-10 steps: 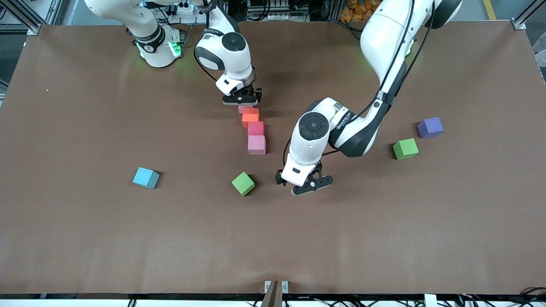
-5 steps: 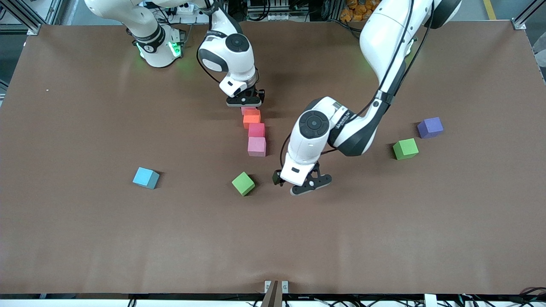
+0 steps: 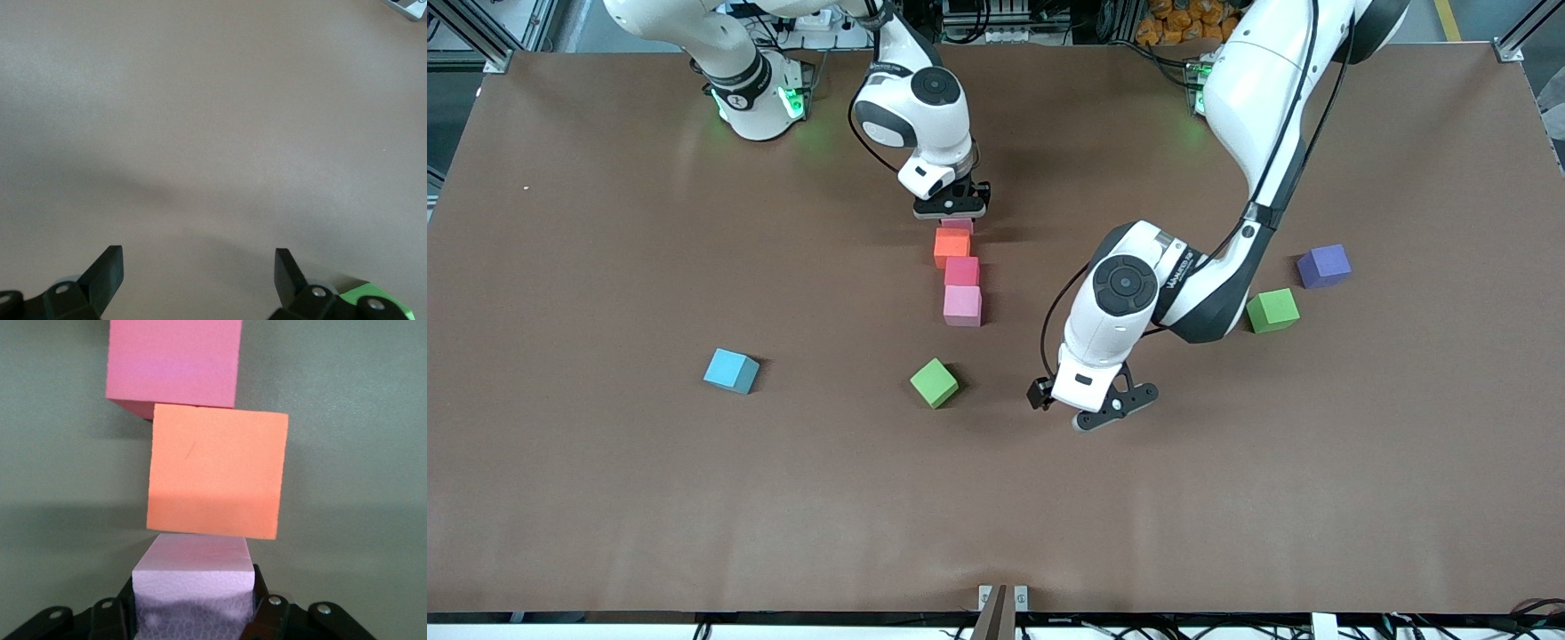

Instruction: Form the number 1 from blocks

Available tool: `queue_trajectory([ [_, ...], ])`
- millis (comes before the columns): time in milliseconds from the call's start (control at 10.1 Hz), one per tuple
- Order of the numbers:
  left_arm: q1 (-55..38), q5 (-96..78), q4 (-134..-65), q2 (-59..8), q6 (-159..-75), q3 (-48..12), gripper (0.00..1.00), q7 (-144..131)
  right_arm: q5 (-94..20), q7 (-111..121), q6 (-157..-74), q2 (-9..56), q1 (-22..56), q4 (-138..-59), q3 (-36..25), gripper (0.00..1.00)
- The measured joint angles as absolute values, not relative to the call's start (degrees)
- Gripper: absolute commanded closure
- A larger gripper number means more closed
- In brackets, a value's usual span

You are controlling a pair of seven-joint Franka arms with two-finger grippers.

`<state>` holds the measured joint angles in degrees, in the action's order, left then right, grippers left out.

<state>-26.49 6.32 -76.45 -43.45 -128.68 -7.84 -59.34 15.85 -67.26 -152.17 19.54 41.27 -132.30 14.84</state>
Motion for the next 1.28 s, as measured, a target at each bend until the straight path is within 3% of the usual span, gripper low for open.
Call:
queue_trajectory([
  [296,-24.12,6.32,-76.46,-43.45,-125.62,-7.83,0.00,-55.91,15.85,-67.26,-152.19,19.77,41.59,-131.94,14.26,0.36],
  [494,-21.88,6.32,-76.46,-43.25,-124.20,-7.85,0.00,-53.65,15.85,-67.26,-152.26,19.94,41.70,-131.72,13.78,0.28],
  [592,-20.69,6.32,-76.45,-42.81,-122.62,-7.87,0.00,-51.77,15.85,-67.26,-152.26,20.34,41.70,-131.73,13.38,0.00],
  [889,-16.98,6.32,-78.28,-40.79,-118.08,-7.88,0.00,-45.86,15.85,-67.25,-152.52,21.25,41.70,-131.46,12.67,0.00],
  [1284,-10.74,6.32,-89.16,-36.24,-117.93,-7.80,0.00,-36.66,15.85,-67.25,-152.53,21.23,41.65,-130.89,11.68,0.00],
])
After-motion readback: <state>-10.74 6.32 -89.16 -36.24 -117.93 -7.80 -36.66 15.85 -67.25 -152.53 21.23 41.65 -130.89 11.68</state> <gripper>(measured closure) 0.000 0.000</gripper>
